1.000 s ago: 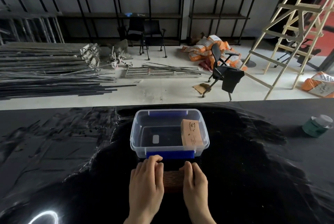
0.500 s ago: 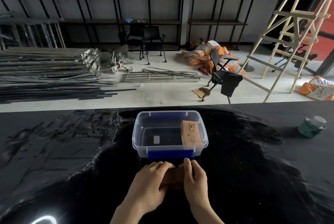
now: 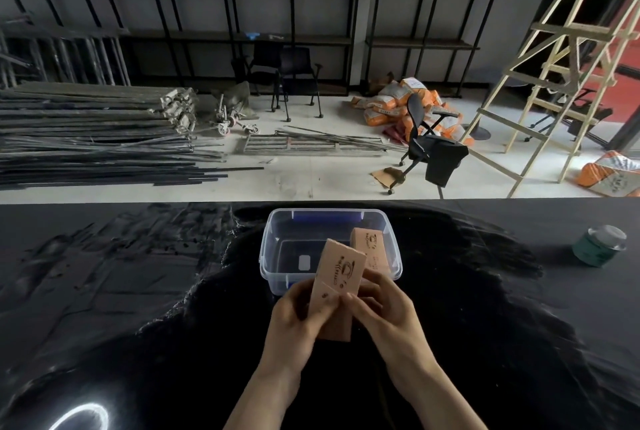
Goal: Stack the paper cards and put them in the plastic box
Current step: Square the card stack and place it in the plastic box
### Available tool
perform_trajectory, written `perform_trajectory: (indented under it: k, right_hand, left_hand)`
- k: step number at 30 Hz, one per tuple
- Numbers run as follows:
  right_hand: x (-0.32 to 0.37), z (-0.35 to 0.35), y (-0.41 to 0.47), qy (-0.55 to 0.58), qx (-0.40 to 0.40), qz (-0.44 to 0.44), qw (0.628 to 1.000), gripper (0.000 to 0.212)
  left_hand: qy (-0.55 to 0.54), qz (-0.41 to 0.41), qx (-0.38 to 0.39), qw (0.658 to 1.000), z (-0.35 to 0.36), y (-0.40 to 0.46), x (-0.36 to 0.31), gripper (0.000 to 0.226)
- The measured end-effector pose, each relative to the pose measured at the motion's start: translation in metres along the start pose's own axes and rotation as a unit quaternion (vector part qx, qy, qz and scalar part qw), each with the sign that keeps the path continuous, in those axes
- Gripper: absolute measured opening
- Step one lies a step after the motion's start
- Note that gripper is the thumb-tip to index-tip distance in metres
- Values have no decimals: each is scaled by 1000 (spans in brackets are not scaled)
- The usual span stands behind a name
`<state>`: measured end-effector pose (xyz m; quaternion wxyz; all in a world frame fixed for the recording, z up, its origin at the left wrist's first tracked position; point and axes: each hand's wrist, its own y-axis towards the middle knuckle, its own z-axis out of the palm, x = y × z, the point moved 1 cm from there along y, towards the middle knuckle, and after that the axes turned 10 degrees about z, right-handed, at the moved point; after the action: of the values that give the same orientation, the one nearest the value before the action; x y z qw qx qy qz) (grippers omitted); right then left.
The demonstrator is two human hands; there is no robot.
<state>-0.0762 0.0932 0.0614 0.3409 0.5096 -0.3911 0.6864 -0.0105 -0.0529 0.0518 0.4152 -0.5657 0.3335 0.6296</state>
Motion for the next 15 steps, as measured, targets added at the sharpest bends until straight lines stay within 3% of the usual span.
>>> perform_trajectory:
  k: [7, 10, 11, 13, 15]
  right_hand:
    - [10, 8, 8, -12, 11, 6, 1000, 32]
    - [13, 18, 16, -142, -36, -50, 988, 32]
    - [14, 19, 20, -225, -74, -90, 967, 37]
    - [17, 20, 28, -412, -124, -169, 887, 46]
    - [14, 20, 36, -558, -98, -195, 801, 54]
  left_hand:
    - [-53, -40, -9, 998, -6, 10, -18, 31]
    - [-24, -22, -46, 998, -12, 17, -24, 23]
    - [-18, -17, -60, 998, -15, 19, -26, 19]
    - [-15, -10, -108, 994, -23, 23, -29, 15]
    - [-9, -5, -153, 988, -32, 27, -31, 17]
